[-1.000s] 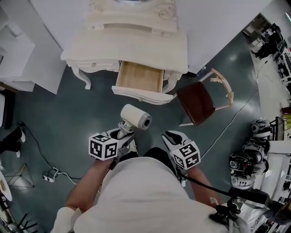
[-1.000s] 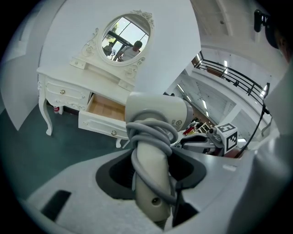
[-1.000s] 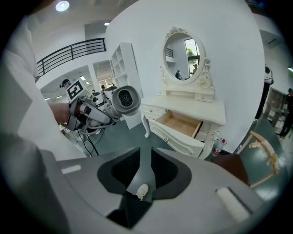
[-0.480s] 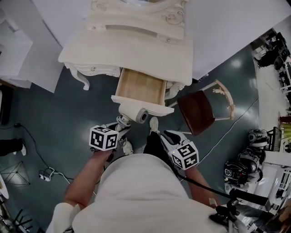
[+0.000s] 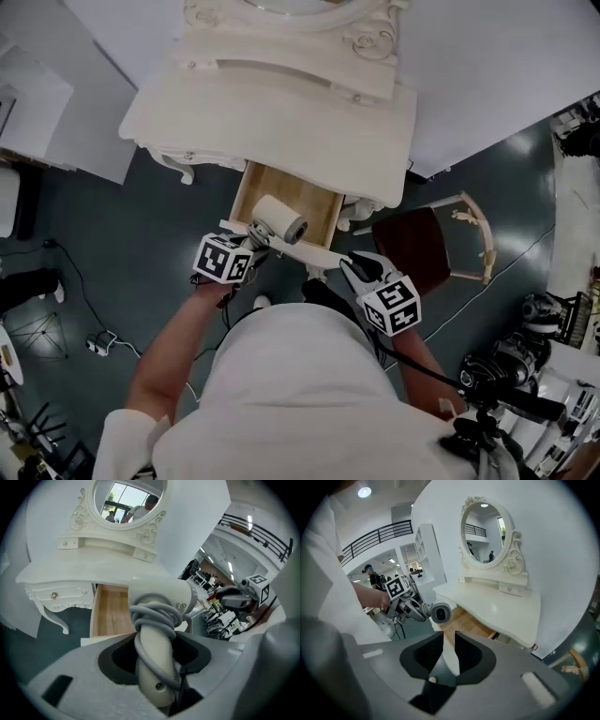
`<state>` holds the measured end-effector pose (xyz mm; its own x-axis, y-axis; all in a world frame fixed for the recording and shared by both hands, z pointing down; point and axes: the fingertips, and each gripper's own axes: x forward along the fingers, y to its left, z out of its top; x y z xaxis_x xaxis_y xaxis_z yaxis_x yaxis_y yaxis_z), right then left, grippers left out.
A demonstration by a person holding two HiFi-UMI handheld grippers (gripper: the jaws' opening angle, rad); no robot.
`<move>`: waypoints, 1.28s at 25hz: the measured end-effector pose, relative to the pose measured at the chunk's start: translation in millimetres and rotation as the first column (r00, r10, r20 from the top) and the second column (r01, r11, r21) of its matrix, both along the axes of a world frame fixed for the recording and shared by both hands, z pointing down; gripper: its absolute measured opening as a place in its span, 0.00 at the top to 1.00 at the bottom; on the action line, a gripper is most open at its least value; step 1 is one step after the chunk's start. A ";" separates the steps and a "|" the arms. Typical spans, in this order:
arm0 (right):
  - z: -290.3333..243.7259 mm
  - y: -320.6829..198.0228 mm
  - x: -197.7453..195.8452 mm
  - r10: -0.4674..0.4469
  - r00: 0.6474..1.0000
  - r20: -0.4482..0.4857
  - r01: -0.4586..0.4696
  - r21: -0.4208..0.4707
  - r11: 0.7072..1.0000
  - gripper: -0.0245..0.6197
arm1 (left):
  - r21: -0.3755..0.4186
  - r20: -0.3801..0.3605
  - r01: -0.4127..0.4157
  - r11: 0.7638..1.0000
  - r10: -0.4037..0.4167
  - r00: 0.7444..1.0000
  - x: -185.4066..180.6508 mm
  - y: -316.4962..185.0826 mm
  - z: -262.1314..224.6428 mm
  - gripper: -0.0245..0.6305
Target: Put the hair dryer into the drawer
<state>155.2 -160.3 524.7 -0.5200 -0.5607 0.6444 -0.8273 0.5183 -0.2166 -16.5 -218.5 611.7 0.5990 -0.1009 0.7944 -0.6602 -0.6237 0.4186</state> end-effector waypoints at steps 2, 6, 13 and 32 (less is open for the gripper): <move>4.9 -11.9 15.2 -0.006 1.000 0.006 0.006 -0.012 1.000 0.84 | -0.012 0.040 -0.031 0.999 0.031 0.999 10.8 -13.7 13.9 0.65; 9.9 -27.8 38.2 -0.018 1.000 0.019 0.019 -0.033 0.999 0.84 | -0.035 0.126 -0.106 0.994 0.110 0.986 27.5 -34.0 37.2 0.65; 18.4 -50.3 81.7 -0.006 1.000 0.014 0.007 -0.060 0.998 0.84 | -0.059 0.257 -0.284 0.957 0.289 0.922 50.6 -61.5 78.3 0.65; 46.5 -66.2 145.3 0.001 1.000 -0.018 -0.004 -0.176 0.984 0.84 | -0.024 0.350 -0.546 0.837 0.519 0.780 108.1 -112.0 161.9 0.64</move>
<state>300.4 -226.5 571.3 -0.5062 -0.4386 0.7426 -0.8330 0.4715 -0.2894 91.6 -330.5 773.6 0.2793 0.0889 0.9561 -0.3022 -0.9370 0.1754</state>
